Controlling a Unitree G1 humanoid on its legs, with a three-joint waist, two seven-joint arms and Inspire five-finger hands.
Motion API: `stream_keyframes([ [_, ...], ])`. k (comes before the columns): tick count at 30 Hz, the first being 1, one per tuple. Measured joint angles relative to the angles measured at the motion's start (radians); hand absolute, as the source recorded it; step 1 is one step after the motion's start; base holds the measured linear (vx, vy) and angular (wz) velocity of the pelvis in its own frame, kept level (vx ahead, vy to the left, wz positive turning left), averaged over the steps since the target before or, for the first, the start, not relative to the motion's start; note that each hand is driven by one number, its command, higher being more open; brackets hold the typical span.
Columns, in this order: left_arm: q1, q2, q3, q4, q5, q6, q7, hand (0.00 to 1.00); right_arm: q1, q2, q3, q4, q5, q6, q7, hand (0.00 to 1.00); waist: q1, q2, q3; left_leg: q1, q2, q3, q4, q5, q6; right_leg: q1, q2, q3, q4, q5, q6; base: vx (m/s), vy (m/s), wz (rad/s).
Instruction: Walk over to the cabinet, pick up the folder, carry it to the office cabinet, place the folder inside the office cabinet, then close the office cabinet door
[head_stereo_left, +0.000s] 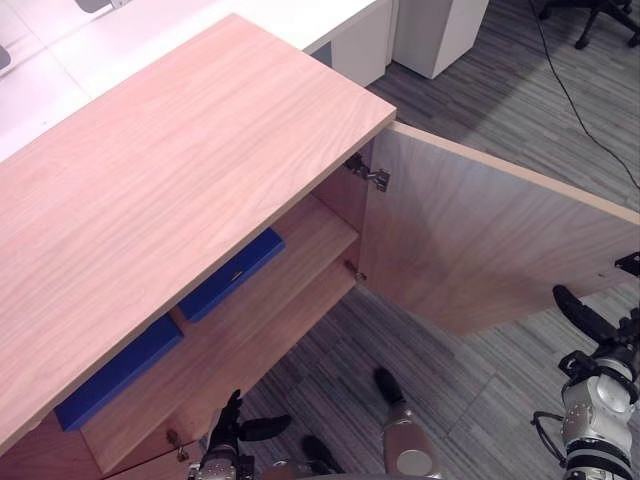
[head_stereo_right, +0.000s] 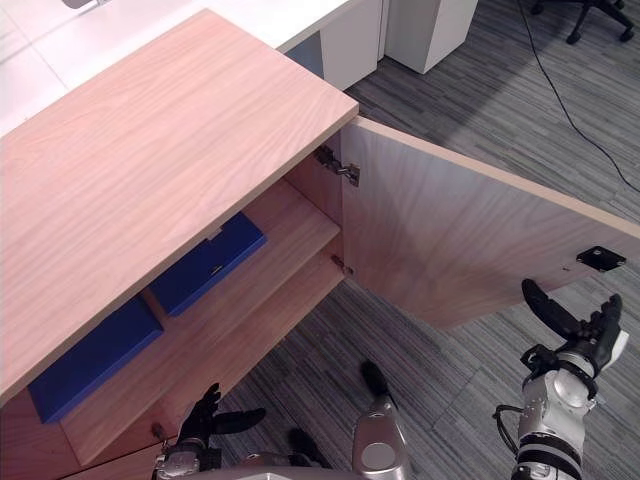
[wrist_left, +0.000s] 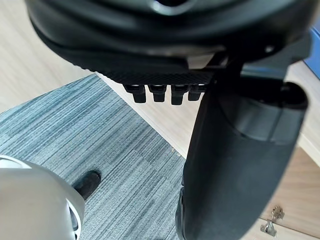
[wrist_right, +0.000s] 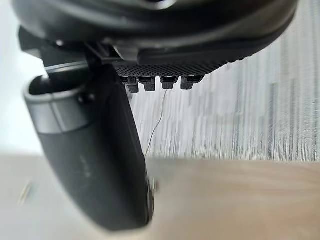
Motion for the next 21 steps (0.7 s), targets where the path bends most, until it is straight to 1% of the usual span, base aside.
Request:
stream_keyframes([
  [1, -0.003, 0.000, -0.001, 0.000, 0.013, -0.001, 0.000, 1.00, 0.041, 0.003, 0.090, -0.078, -0.040, 0.002, 0.018, 1.00, -0.002, 0.000, 0.000, 0.001, 0.001, -0.001, 0.002, 0.000, 0.000, 0.002, 0.000, -0.001, 0.000, 0.003, 0.004, 0.00, 0.000, 0.00],
  [3, -0.004, 0.000, -0.001, 0.000, 0.025, -0.001, 0.000, 1.00, 0.044, 0.035, 0.091, -0.107, -0.036, 0.003, 0.006, 1.00, -0.004, -0.001, 0.001, 0.001, 0.001, -0.001, 0.004, 0.001, 0.001, 0.003, 0.000, -0.001, 0.000, 0.005, 0.005, 0.00, 0.000, 0.00],
  [6, -0.008, 0.003, -0.001, 0.001, 0.044, -0.001, 0.001, 1.00, 0.099, 0.051, 0.109, -0.176, -0.042, 0.006, 0.011, 1.00, -0.006, -0.006, 0.004, 0.002, 0.004, -0.002, 0.013, 0.001, 0.001, 0.007, 0.002, 0.000, 0.000, 0.008, 0.006, -0.03, -0.035, -0.02],
  [8, -0.010, 0.007, -0.003, 0.004, 0.046, -0.001, 0.001, 1.00, 0.141, 0.086, 0.129, -0.233, -0.043, 0.008, 0.011, 1.00, -0.009, -0.023, 0.015, 0.012, 0.009, -0.003, 0.019, 0.000, 0.001, 0.018, 0.007, 0.001, 0.000, 0.012, 0.006, -0.04, -0.036, -0.05],
  [9, -0.012, 0.007, -0.003, 0.005, 0.048, -0.001, 0.001, 1.00, 0.155, 0.096, 0.133, -0.250, -0.043, 0.009, 0.012, 1.00, -0.009, -0.025, 0.016, 0.016, 0.010, -0.004, 0.019, 0.000, 0.001, 0.021, 0.008, 0.001, 0.000, 0.012, 0.005, -0.05, -0.037, -0.04],
  [10, -0.014, 0.008, -0.003, 0.008, 0.063, -0.001, 0.001, 1.00, 0.181, 0.117, 0.138, -0.284, -0.044, 0.011, 0.014, 1.00, -0.009, -0.032, 0.018, 0.018, 0.012, -0.005, 0.022, 0.000, 0.001, 0.024, 0.011, 0.003, 0.000, 0.014, 0.004, -0.04, -0.030, -0.04],
  [11, -0.015, 0.008, -0.003, 0.008, 0.064, 0.000, 0.001, 1.00, 0.194, 0.132, 0.139, -0.306, -0.046, 0.013, 0.014, 1.00, -0.009, -0.033, 0.017, 0.018, 0.015, -0.005, 0.026, 0.000, 0.001, 0.025, 0.012, 0.004, -0.002, 0.017, 0.004, -0.04, -0.039, -0.06],
  [12, -0.020, 0.008, -0.003, 0.009, 0.064, 0.001, 0.002, 1.00, 0.233, 0.179, 0.144, -0.376, -0.048, 0.015, 0.014, 1.00, -0.009, -0.048, 0.025, 0.015, 0.019, -0.005, 0.035, -0.001, 0.001, 0.031, 0.013, 0.006, -0.014, 0.027, 0.003, -0.04, -0.042, -0.05],
  [13, -0.023, 0.009, -0.003, 0.009, 0.064, 0.001, 0.002, 1.00, 0.251, 0.199, 0.148, -0.406, -0.048, 0.015, 0.014, 1.00, -0.009, -0.046, 0.024, 0.014, 0.021, -0.005, 0.039, -0.001, 0.000, 0.032, 0.014, 0.007, -0.016, 0.030, 0.002, -0.06, -0.054, -0.04],
  [14, -0.027, 0.011, -0.003, 0.009, 0.064, 0.002, 0.004, 1.00, 0.290, 0.234, 0.163, -0.467, -0.049, 0.015, 0.014, 1.00, -0.010, -0.055, 0.028, 0.010, 0.028, -0.006, 0.050, -0.004, 0.001, 0.034, 0.016, 0.007, -0.019, 0.034, 0.000, -0.07, -0.059, -0.02],
  [15, -0.032, 0.013, -0.001, 0.009, 0.064, 0.002, 0.007, 1.00, 0.337, 0.270, 0.183, -0.527, -0.050, 0.016, 0.014, 1.00, -0.010, -0.063, 0.031, 0.005, 0.038, -0.007, 0.068, -0.014, -0.003, 0.038, 0.021, 0.007, -0.020, 0.037, -0.001, -0.06, -0.051, -0.02],
  [18, -0.037, 0.014, 0.000, 0.017, 0.066, 0.007, 0.008, 1.00, 0.441, 0.334, 0.236, -0.618, -0.058, 0.017, 0.014, 1.00, -0.010, -0.083, 0.031, -0.004, 0.059, -0.015, 0.103, -0.025, -0.006, 0.045, 0.026, 0.002, -0.019, 0.042, -0.007, -0.05, -0.046, 0.02],
  [20, -0.048, 0.016, 0.003, 0.046, 0.088, 0.016, 0.010, 1.00, 0.563, 0.398, 0.316, -0.700, -0.088, 0.017, 0.014, 1.00, -0.019, -0.100, 0.028, -0.012, 0.075, -0.028, 0.125, -0.028, -0.008, 0.051, 0.035, -0.009, -0.015, 0.045, -0.011, -0.05, -0.059, 0.09],
  [21, -0.050, 0.016, 0.003, 0.048, 0.093, 0.020, 0.010, 1.00, 0.594, 0.410, 0.338, -0.721, -0.089, 0.017, 0.014, 1.00, -0.022, -0.105, 0.029, -0.014, 0.077, -0.034, 0.129, -0.028, -0.008, 0.052, 0.036, -0.013, -0.012, 0.045, -0.011, -0.05, -0.058, 0.15],
])
